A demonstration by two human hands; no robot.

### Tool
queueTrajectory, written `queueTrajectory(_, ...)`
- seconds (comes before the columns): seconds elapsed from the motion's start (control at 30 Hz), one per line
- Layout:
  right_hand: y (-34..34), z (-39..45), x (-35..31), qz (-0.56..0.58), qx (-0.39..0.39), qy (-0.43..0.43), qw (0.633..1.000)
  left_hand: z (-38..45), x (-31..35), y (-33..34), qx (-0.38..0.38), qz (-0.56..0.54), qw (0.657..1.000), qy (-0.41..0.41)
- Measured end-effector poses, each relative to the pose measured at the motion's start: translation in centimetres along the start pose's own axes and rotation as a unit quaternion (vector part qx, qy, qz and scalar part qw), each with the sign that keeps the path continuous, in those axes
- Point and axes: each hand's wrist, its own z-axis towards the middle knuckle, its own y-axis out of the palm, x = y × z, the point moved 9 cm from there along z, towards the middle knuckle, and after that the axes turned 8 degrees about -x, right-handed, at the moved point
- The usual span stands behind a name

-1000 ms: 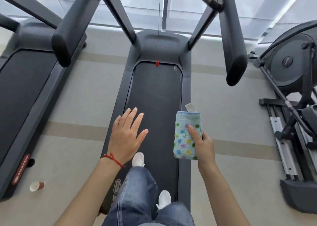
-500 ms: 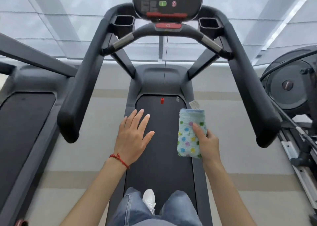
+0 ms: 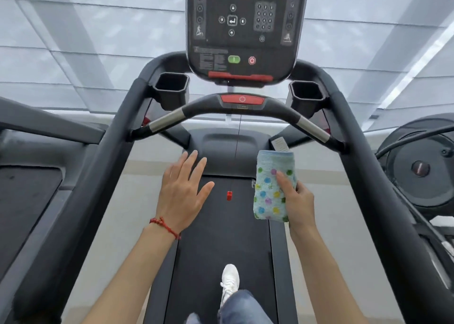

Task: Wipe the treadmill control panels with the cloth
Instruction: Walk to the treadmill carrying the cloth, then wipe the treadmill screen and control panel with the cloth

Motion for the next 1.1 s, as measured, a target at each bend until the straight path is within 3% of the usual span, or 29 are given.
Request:
queueTrajectory(0.4,4.9,17.1,-13.9,0.005,-0.032,-0.085,0.996,18.7,-5.0,-2.3,0.085,0.006,0.996,-0.014)
queueTrajectory(0.77,10.6,31.2,-23.8,0.007,0.025,-0.168,0.985,36.5,-13.3,-1.8,0.103,0.013,0.995,0.013)
queueTrajectory(1.1,15.6,42.1,-33.2,-0.014,0.079,-0.240,0.967,47.9,-19.9,-1.3,0.154,-0.026,0.988,0.007)
